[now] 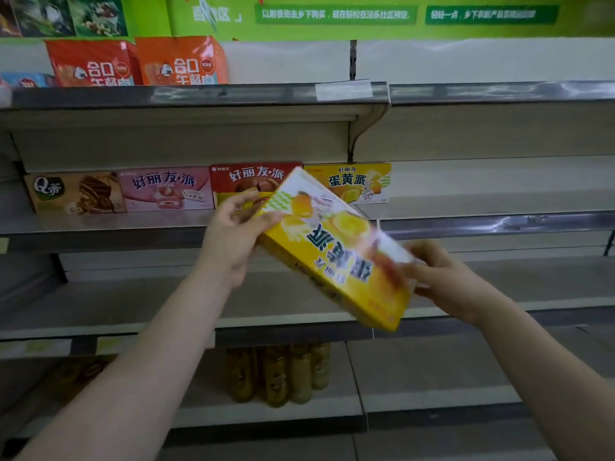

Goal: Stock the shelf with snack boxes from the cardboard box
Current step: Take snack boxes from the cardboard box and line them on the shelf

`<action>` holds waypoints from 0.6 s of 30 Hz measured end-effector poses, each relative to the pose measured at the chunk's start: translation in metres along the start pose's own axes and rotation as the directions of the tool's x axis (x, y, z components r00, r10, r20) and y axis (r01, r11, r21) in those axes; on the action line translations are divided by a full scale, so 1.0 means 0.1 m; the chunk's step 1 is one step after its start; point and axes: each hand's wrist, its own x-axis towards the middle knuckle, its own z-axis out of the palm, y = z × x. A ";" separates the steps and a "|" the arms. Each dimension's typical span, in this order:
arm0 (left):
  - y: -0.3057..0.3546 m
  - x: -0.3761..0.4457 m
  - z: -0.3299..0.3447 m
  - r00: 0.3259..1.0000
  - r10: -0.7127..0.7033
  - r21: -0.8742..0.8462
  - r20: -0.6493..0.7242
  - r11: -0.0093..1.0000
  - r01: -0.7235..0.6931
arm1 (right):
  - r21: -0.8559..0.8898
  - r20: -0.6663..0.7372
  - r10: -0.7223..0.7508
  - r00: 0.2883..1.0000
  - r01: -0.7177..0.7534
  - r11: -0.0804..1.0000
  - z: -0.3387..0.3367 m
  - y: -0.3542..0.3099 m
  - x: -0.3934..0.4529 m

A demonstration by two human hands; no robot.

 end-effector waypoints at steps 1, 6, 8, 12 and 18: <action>0.09 0.03 0.01 0.996 0.054 0.138 0.077 0.988 -0.065 | -0.200 -0.063 -0.008 0.998 -0.005 0.980 0.06 -0.07 -0.01; 0.33 -0.01 0.27 0.732 -0.011 0.624 0.681 0.531 -0.573 | -0.586 0.118 -0.332 0.936 0.336 0.737 0.46 -0.59 0.08; 0.36 -0.03 0.37 0.639 -0.002 0.588 0.769 0.396 -0.706 | -0.630 0.250 -0.255 0.934 0.357 0.690 0.57 -0.69 0.15; 0.43 0.04 0.38 0.628 0.177 0.545 0.757 0.357 -0.758 | -0.605 0.194 -0.328 0.925 0.376 0.702 0.48 -0.90 0.21; 0.35 0.28 0.27 0.873 0.271 0.647 0.405 0.589 -0.483 | -0.094 -0.120 -0.368 0.922 0.358 0.929 -0.33 -0.98 0.42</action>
